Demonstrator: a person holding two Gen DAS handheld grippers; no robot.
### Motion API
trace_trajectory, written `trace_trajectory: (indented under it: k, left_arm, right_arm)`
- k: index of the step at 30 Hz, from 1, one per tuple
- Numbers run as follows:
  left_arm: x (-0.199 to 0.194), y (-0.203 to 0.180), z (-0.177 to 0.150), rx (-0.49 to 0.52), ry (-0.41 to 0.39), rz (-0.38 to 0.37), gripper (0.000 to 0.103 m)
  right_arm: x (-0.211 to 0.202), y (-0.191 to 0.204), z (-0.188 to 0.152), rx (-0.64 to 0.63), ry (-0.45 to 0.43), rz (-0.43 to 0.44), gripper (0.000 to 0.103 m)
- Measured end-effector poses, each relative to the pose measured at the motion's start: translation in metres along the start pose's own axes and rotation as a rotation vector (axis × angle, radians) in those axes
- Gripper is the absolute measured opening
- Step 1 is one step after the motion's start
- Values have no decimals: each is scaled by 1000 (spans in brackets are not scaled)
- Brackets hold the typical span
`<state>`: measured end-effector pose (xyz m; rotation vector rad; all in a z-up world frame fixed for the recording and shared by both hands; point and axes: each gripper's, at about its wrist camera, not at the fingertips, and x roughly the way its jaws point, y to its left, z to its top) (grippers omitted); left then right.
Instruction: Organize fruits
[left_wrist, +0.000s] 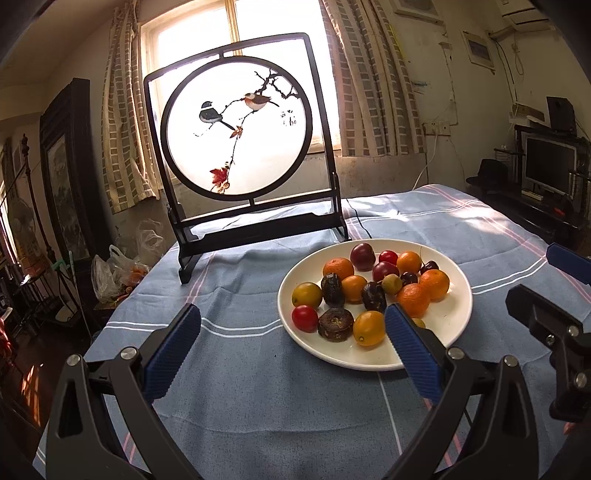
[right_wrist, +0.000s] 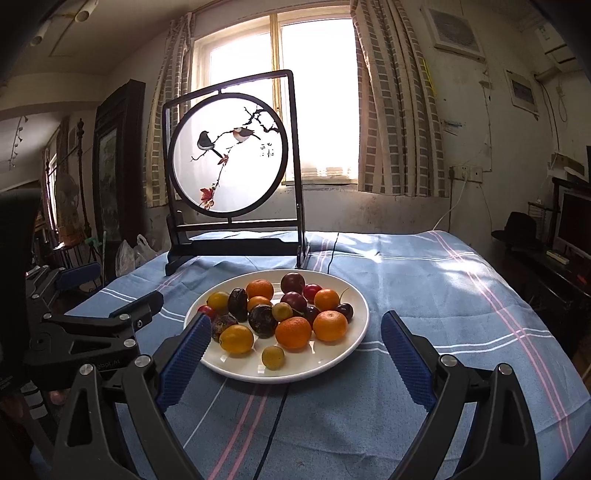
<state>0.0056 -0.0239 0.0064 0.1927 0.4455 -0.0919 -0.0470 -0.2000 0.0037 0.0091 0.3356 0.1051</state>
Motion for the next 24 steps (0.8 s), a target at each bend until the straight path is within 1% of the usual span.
trace_trajectory:
  k: [3,9,16,19,24]
  left_arm:
    - [1,4,-2,-34,21,26,98]
    - [7,13,-3,-68,46,34,98]
    - [8,14,-3,-75,37,36,98]
    - [9,12,-2,-69,36,61,98]
    - [11,15,-2,-83,40,54,98]
  right_arm:
    - [0,5,-1,-25,-2,1,94]
    - [3,8,-3,-45,13,-9,94]
    - [5,9,-5,-55,25,-13,94]
    - [5,9,-5,-55,21,-13,95]
    - [5,9,-5,-55,22,-14,95]
